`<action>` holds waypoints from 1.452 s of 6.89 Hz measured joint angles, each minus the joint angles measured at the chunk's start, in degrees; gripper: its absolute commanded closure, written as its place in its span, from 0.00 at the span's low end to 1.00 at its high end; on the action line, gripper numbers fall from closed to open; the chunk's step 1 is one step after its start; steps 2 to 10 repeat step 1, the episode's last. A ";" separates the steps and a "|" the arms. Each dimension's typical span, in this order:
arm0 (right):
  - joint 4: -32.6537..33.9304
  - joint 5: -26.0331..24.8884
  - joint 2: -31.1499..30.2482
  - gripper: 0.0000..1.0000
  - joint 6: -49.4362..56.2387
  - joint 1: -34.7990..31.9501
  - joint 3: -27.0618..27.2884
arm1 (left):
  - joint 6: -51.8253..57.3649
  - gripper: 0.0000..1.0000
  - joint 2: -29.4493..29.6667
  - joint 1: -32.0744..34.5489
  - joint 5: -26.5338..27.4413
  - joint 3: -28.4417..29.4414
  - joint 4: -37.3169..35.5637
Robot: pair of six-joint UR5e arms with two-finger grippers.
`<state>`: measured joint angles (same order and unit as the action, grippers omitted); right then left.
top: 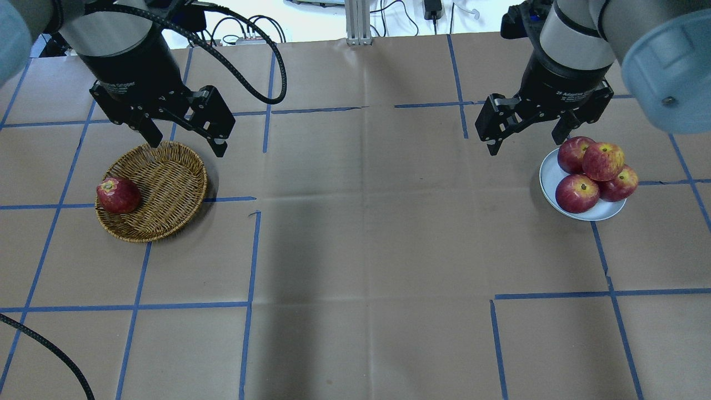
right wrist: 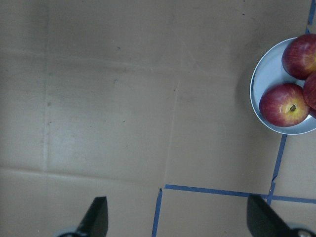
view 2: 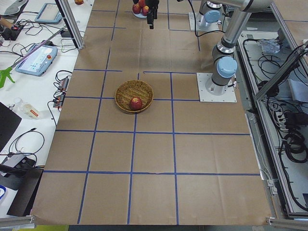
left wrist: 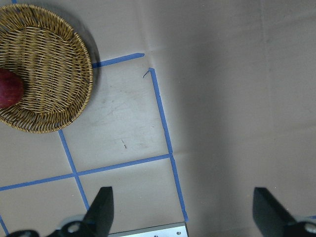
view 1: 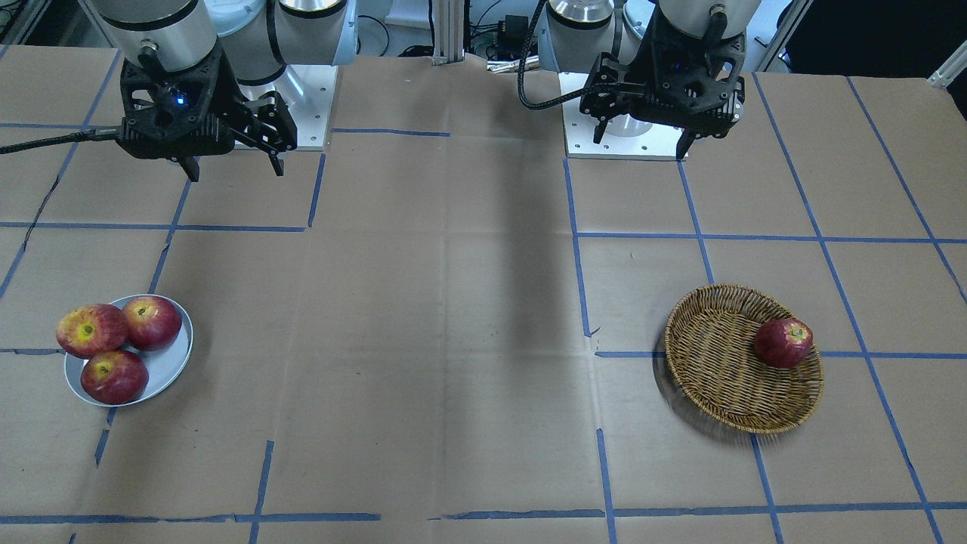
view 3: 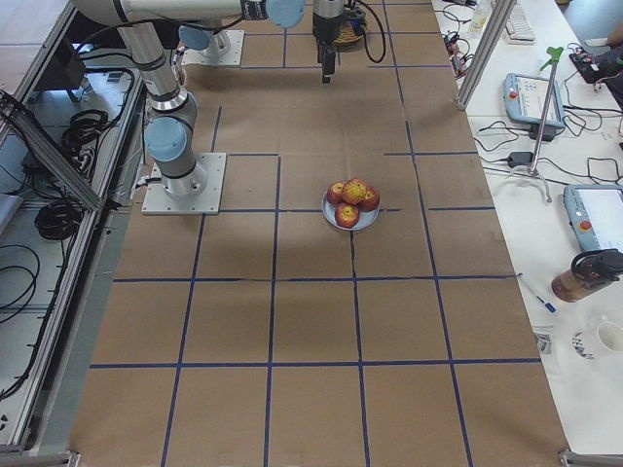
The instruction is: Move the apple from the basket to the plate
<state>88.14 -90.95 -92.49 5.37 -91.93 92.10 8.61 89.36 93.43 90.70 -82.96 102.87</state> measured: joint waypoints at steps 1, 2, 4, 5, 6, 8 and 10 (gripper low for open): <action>0.01 0.06 -0.03 0.00 -0.01 0.00 0.01 | 0.00 0.01 -0.03 0.00 0.00 0.00 -0.02; 0.01 0.06 -0.03 0.00 -0.01 0.00 0.01 | 0.00 0.01 -0.03 0.00 0.00 0.00 -0.02; 0.01 0.06 -0.03 0.00 -0.01 0.00 0.01 | 0.00 0.01 -0.03 0.00 0.00 0.00 -0.02; 0.01 0.06 -0.03 0.00 -0.01 0.00 0.01 | 0.00 0.01 -0.03 0.00 0.00 0.00 -0.02; 0.01 0.06 -0.03 0.00 -0.01 0.00 0.01 | 0.00 0.01 -0.03 0.00 0.00 0.00 -0.02; 0.01 0.06 -0.03 0.00 -0.01 0.00 0.01 | 0.00 0.01 -0.03 0.00 0.00 0.00 -0.02; 0.01 0.06 -0.03 0.00 -0.01 0.00 0.01 | 0.00 0.01 -0.03 0.00 0.00 0.00 -0.02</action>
